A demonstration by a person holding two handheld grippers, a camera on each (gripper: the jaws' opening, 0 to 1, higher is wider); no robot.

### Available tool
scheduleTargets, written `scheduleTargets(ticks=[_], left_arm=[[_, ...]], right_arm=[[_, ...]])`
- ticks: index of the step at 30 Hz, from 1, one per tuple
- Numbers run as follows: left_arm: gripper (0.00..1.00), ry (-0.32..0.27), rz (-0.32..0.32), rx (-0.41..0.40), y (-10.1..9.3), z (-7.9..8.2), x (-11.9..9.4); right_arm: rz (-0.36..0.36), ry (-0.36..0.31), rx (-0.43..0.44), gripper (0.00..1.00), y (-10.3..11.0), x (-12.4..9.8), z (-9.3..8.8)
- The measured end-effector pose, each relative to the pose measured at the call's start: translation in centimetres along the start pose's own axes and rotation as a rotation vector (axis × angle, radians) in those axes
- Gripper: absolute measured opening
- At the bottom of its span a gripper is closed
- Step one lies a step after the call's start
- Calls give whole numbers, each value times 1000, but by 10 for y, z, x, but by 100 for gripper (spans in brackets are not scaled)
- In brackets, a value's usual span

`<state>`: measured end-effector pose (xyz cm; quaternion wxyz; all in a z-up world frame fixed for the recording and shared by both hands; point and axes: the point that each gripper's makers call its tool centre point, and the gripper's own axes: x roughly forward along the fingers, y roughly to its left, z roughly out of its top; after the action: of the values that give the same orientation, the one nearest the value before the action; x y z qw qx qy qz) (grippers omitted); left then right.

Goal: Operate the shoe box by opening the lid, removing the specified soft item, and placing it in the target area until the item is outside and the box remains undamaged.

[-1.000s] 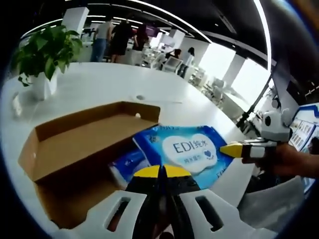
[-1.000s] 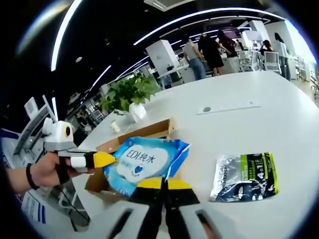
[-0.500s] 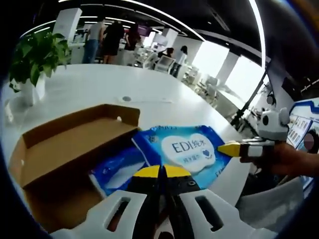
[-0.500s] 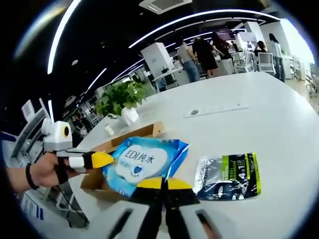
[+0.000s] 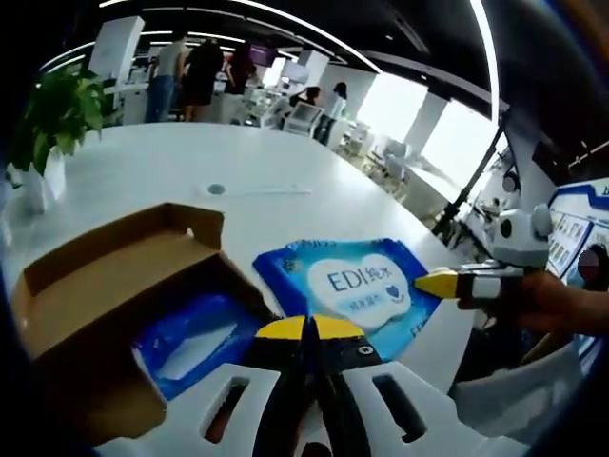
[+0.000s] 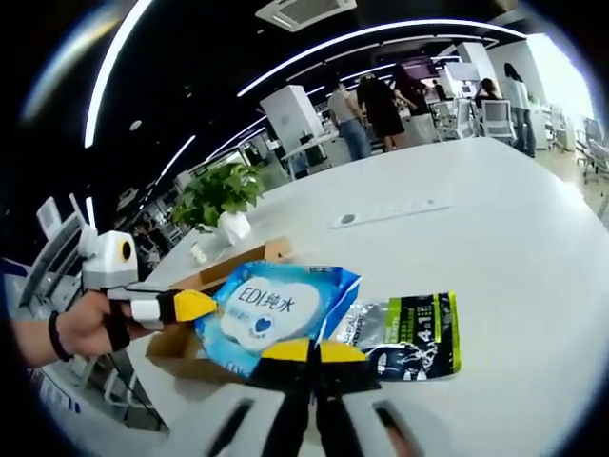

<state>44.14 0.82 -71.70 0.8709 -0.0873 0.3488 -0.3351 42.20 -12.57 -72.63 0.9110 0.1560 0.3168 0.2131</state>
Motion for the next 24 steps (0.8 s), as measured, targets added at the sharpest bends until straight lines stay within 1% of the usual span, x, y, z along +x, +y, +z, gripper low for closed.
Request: scheduleTargets(ticks=[5,9,18,24], left_arm=[[0,-1,-12,8,-12,3,12],[0,5,-13,21,-17,4,21],[0,8,-25,24,-29,8,37],[0,13,-26,29,-32,9,46]], right_arm=[[-9,-3,4,0,-16,-6,2],[-15,-2,0,0,-25,-9,4],[-23,-3,5,0,-43,-14,8],[-24,2,3,0,-53,-14,9]])
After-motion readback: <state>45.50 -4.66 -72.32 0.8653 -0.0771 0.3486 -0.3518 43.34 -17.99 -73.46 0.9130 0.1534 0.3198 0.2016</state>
